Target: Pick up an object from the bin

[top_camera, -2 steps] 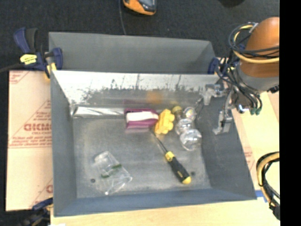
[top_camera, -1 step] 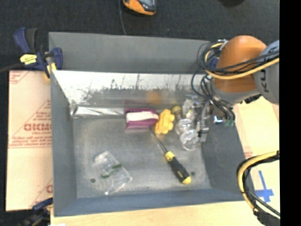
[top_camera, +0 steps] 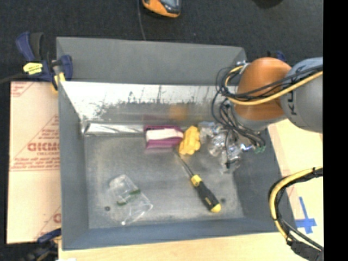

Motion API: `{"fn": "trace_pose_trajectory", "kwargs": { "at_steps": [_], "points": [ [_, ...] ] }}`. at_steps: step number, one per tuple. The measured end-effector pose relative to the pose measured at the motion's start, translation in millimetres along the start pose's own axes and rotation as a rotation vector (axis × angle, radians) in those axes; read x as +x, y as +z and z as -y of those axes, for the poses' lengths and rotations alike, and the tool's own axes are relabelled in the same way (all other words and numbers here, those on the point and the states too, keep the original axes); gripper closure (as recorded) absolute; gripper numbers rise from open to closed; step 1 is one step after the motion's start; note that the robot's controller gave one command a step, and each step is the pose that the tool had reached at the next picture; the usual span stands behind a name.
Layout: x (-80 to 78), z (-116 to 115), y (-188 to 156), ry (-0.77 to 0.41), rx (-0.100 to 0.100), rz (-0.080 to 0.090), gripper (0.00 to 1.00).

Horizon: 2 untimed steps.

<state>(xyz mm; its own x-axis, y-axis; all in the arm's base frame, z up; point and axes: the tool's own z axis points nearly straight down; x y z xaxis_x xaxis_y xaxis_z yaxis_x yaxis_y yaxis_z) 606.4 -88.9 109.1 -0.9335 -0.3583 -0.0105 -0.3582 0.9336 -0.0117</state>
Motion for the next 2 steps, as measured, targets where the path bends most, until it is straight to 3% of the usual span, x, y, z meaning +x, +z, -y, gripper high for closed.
{"fn": "trace_pose_trajectory", "kwargs": {
  "at_steps": [1,2],
  "points": [
    [-13.6,-12.0,-36.4,0.036,-0.005,0.0,0.0],
    [-6.6,8.7,-53.4,0.211,-0.002,-0.001,0.0]
  ]
}}
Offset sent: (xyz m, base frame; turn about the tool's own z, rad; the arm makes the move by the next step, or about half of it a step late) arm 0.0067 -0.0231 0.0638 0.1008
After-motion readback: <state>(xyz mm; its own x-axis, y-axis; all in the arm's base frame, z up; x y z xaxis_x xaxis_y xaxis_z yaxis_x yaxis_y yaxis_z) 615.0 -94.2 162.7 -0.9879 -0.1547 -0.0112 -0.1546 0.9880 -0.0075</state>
